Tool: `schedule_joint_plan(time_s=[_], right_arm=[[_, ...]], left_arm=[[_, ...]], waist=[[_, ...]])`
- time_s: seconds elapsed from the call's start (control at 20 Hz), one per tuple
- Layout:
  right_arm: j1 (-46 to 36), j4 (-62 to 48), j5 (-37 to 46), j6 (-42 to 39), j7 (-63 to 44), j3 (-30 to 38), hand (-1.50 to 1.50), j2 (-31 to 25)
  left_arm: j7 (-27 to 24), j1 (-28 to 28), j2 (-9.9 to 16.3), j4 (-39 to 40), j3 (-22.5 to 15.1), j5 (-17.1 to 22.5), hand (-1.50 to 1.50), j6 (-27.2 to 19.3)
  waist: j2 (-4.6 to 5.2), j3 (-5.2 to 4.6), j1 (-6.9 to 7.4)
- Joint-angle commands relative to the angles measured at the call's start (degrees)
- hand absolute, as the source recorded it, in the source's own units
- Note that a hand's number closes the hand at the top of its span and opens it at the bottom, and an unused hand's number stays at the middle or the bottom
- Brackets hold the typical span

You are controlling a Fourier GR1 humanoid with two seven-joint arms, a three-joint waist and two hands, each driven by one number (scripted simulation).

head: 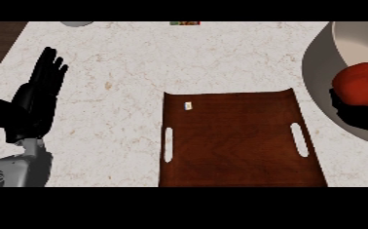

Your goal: Pick the bell pepper from the tray and place it in the pot

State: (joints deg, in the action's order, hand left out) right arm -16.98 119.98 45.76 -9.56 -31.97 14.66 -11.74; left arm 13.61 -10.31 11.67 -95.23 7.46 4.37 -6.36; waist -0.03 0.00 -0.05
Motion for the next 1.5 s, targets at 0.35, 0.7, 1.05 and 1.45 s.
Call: schedule_joint_plan(time_s=[0.35,0.7,1.05,1.45], right_arm=[[-6.97,-27.55,-14.33,8.01,16.25,16.25,1.5,-7.35],[-3.27,-41.71,9.47,19.83,23.13,11.67,1.5,-16.69],[-12.21,-68.19,8.28,29.79,33.93,12.7,1.5,-19.3],[-16.38,-77.01,-2.0,20.6,35.36,18.65,-1.5,-19.28]], left_arm=[[-0.49,0.41,-2.29,0.32,-1.68,-1.96,0.0,-1.22],[1.3,-2.36,-0.78,0.29,-0.54,-0.19,0.0,0.26],[-1.19,-4.94,-0.35,5.66,0.95,0.14,0.0,1.07],[0.3,-4.22,-0.77,2.85,-0.27,-0.61,0.0,0.52]], waist=[[0.17,0.07,0.65],[0.62,0.07,1.55],[0.55,0.07,1.09],[0.88,0.24,2.09]])
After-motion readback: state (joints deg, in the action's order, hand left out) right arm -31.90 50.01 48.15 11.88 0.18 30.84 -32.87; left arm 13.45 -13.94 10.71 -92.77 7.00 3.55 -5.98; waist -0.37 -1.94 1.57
